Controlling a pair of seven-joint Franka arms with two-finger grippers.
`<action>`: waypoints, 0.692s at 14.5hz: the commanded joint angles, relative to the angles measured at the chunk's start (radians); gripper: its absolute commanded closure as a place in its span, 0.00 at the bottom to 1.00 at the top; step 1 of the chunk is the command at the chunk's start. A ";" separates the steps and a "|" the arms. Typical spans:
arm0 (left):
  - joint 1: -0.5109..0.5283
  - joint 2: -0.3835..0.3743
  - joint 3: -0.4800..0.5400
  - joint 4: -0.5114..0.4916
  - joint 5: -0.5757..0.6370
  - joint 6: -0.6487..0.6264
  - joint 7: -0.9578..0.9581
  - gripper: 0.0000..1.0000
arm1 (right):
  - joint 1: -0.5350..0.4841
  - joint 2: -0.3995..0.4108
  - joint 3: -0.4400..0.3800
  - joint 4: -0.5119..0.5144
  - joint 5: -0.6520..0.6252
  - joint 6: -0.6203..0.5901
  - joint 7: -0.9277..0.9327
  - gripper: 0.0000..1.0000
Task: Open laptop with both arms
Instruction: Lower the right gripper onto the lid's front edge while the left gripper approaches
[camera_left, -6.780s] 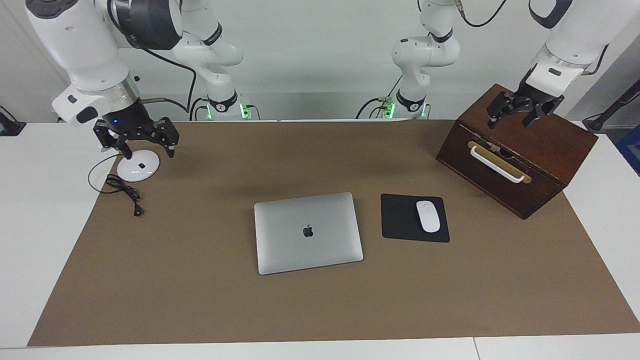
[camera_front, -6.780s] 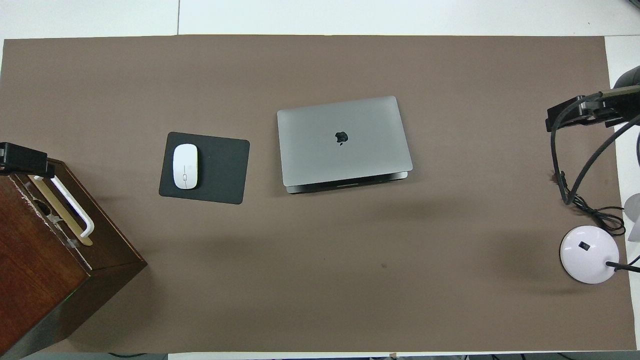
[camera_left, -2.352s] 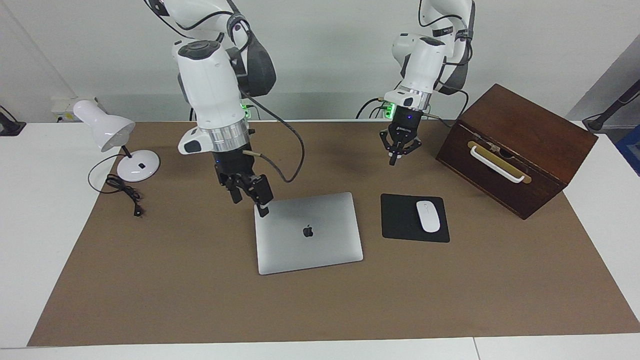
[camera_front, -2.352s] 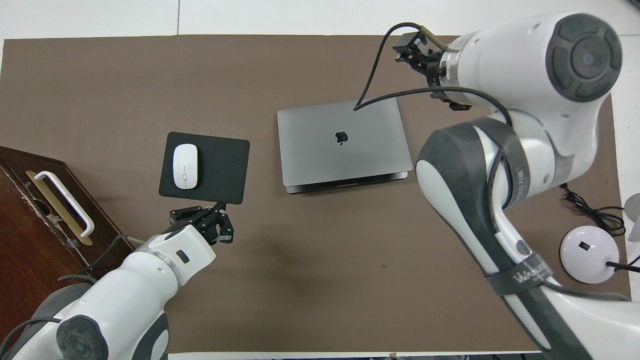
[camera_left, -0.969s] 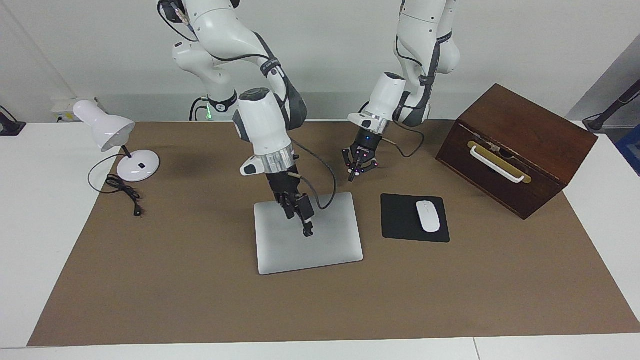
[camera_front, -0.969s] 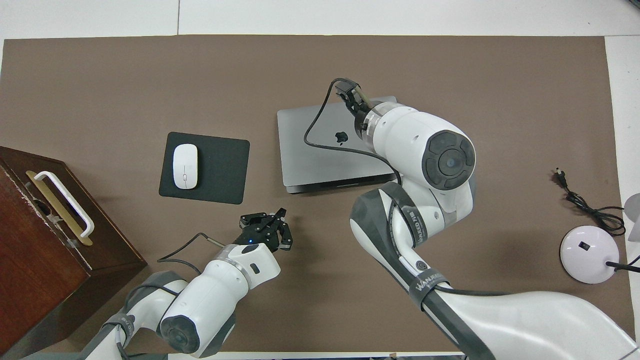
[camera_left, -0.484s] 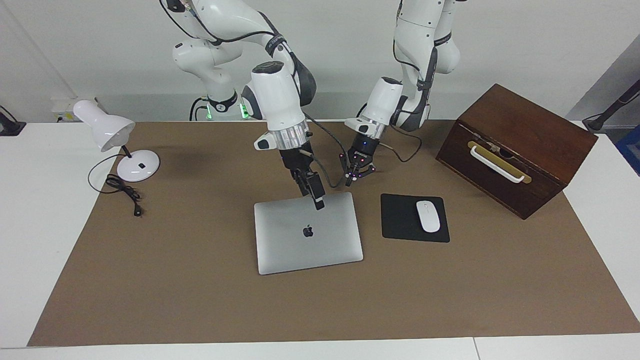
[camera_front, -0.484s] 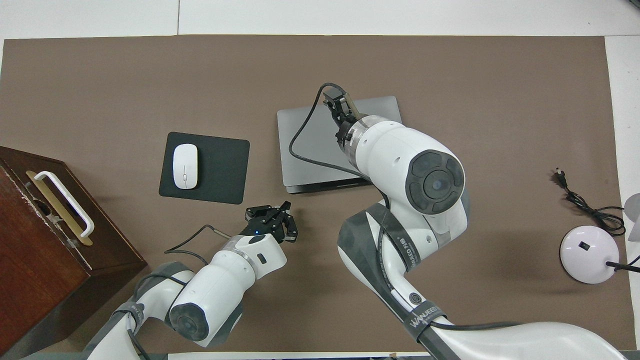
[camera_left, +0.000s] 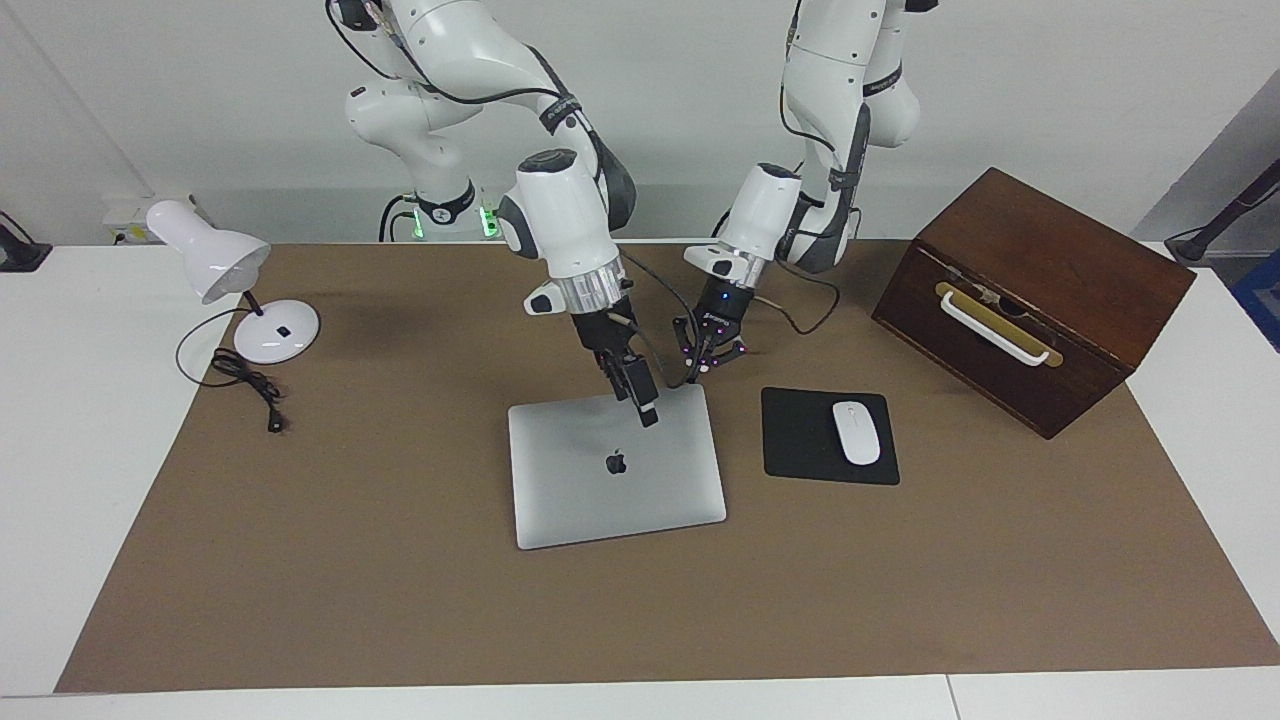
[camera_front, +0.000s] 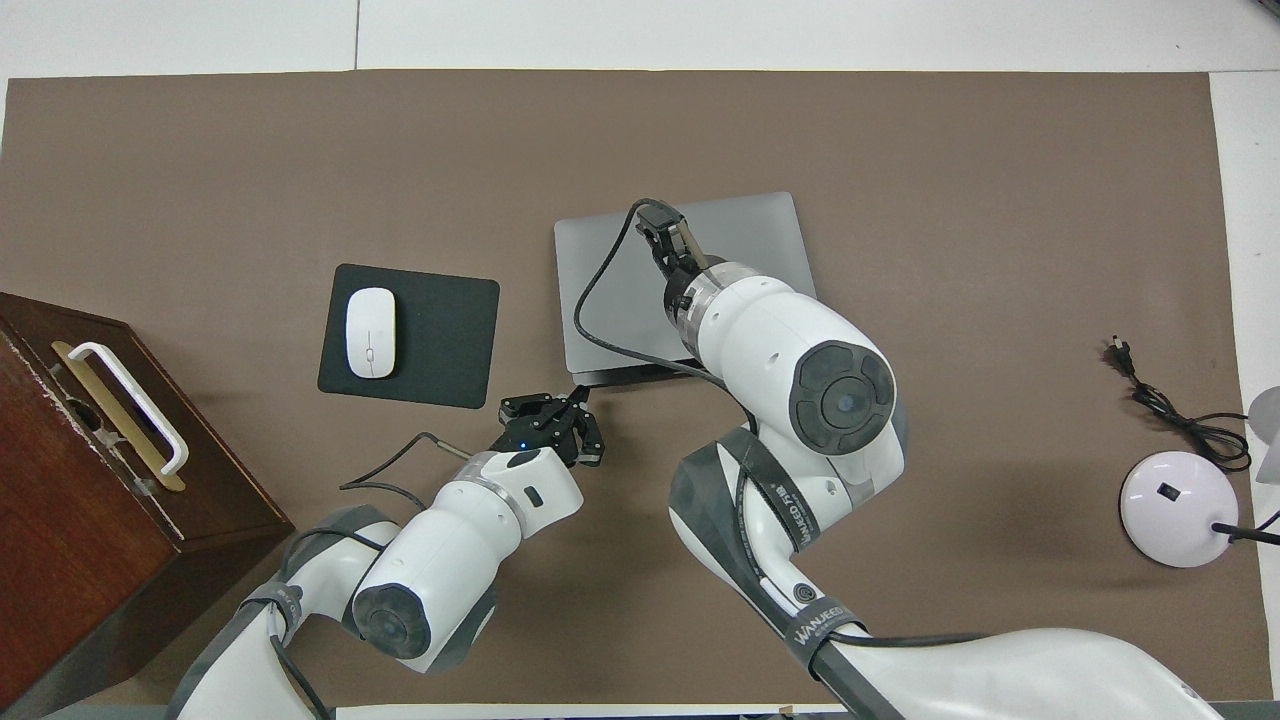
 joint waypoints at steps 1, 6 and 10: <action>-0.003 0.055 0.006 0.050 -0.005 0.018 -0.009 1.00 | 0.003 -0.013 -0.005 -0.044 -0.032 0.040 0.038 0.00; 0.003 0.106 0.008 0.086 -0.002 0.020 -0.008 1.00 | 0.017 -0.012 -0.005 -0.061 -0.032 0.046 0.081 0.00; 0.016 0.117 0.008 0.100 0.001 0.020 -0.009 1.00 | 0.018 -0.010 -0.002 -0.079 -0.032 0.035 0.096 0.00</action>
